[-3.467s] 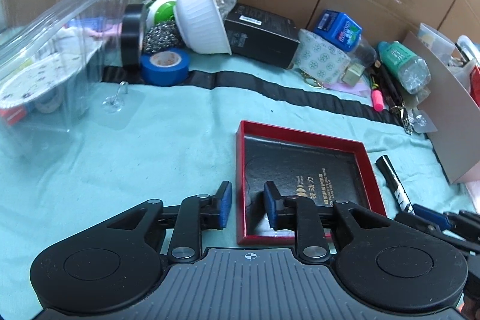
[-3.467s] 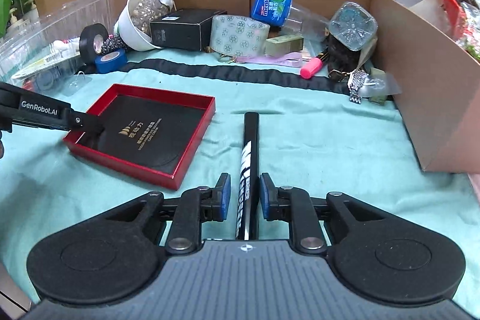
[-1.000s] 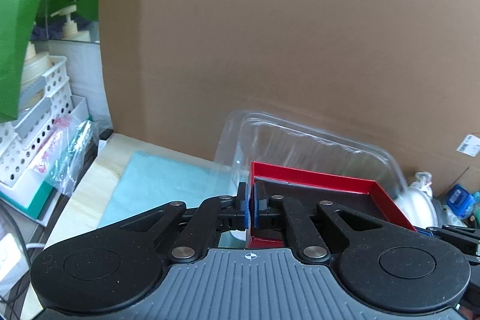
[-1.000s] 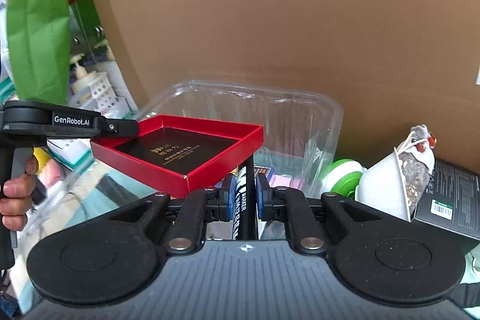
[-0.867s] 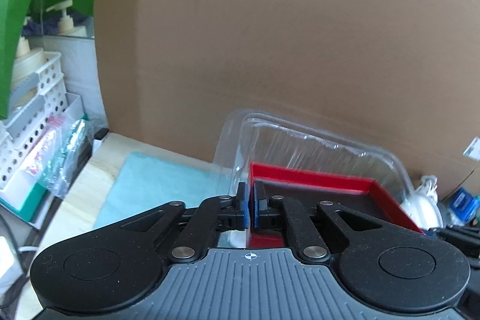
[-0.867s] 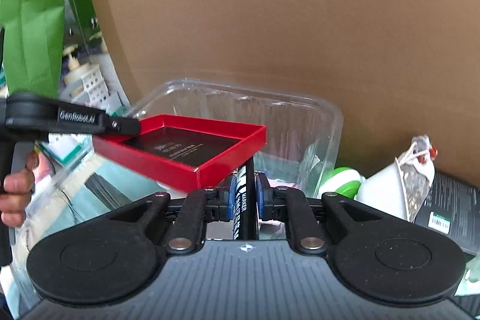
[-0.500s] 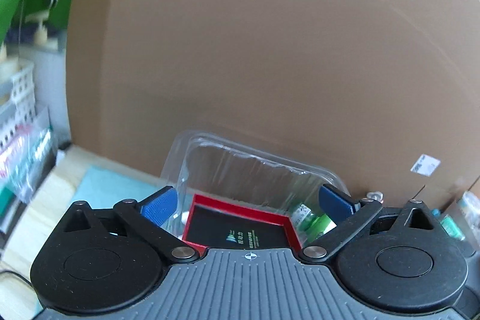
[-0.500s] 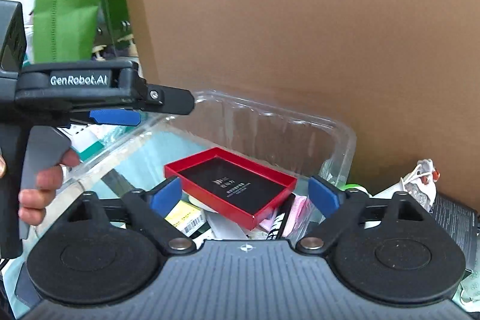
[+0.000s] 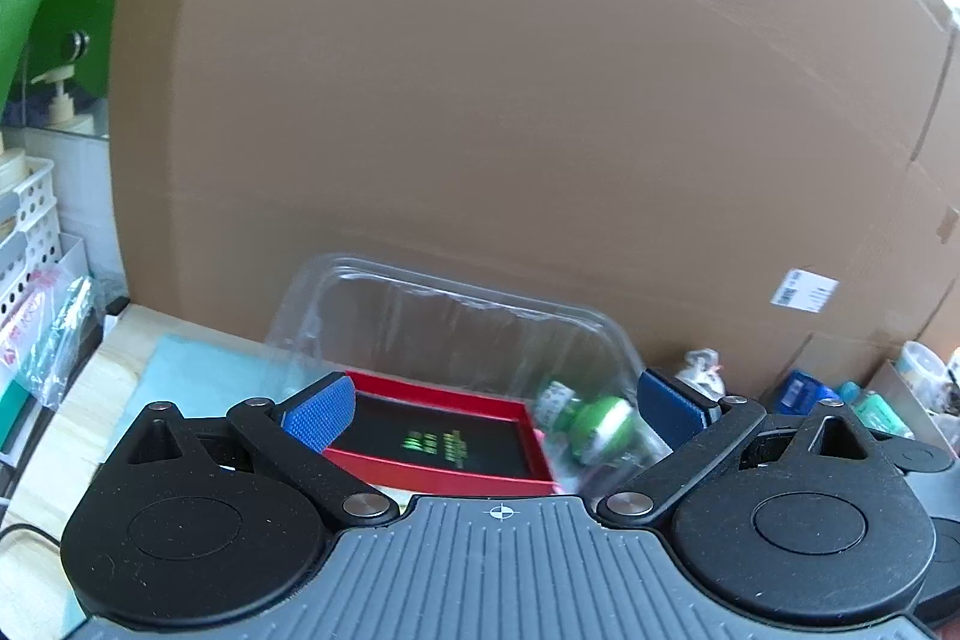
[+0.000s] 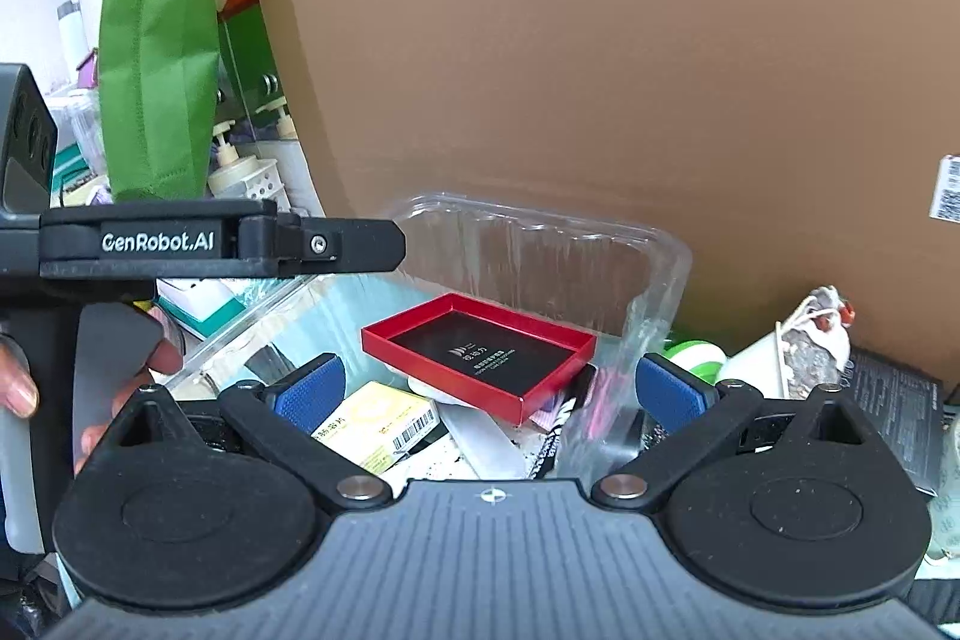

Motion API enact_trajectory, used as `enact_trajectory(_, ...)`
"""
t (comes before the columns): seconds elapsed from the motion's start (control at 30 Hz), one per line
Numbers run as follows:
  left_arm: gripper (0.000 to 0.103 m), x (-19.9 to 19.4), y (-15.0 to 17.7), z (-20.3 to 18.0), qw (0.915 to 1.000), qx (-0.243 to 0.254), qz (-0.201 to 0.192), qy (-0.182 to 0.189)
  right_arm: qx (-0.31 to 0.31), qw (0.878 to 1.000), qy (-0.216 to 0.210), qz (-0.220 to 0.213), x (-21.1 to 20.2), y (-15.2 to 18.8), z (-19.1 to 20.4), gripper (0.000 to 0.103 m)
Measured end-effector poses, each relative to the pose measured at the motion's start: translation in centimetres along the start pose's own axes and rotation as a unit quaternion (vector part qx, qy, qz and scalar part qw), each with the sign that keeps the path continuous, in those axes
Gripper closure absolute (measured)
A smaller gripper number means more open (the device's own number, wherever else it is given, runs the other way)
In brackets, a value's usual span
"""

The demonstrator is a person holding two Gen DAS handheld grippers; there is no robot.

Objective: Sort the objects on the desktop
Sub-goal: 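Move both grippers back over the table toward the clear tape roll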

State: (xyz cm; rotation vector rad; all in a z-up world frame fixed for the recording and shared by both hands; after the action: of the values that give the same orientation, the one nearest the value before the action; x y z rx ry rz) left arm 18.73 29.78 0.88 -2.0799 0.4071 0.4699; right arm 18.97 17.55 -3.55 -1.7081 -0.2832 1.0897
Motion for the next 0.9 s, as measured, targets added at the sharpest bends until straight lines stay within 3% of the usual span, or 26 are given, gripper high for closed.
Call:
enact_trajectory(0.3,0.0,-2.7,3.6,-5.0,0.9986,0.05,-0.015,-0.004,0.023,1.0,0.01,-0.014,-4.1,1.7,-1.2,0.0)
enact_trajectory(0.53,0.0,-4.4,9.0,-10.4,0.9967,0.076,-0.013,0.027,0.052,0.998,0.03,-0.034,-9.3,5.2,-3.4,0.0)
enact_trajectory(0.9,0.0,-4.8,18.8,-17.5,0.9936,0.054,0.024,0.097,0.057,0.992,0.104,-0.036,-17.1,13.4,-8.2,0.0)
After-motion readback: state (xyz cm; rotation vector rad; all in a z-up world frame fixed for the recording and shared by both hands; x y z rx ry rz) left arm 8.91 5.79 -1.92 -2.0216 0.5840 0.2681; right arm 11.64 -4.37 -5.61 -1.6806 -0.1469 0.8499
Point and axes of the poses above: each gripper's, at about its wrist camera, not at the fingertips, and x roughly the way its jaws point, z to its left, y to its underside, the point moved 10 cm from there along x, roughly the way its jaws point, and after that the axes turned 15 degrees about -x, right-handed, at the moved point
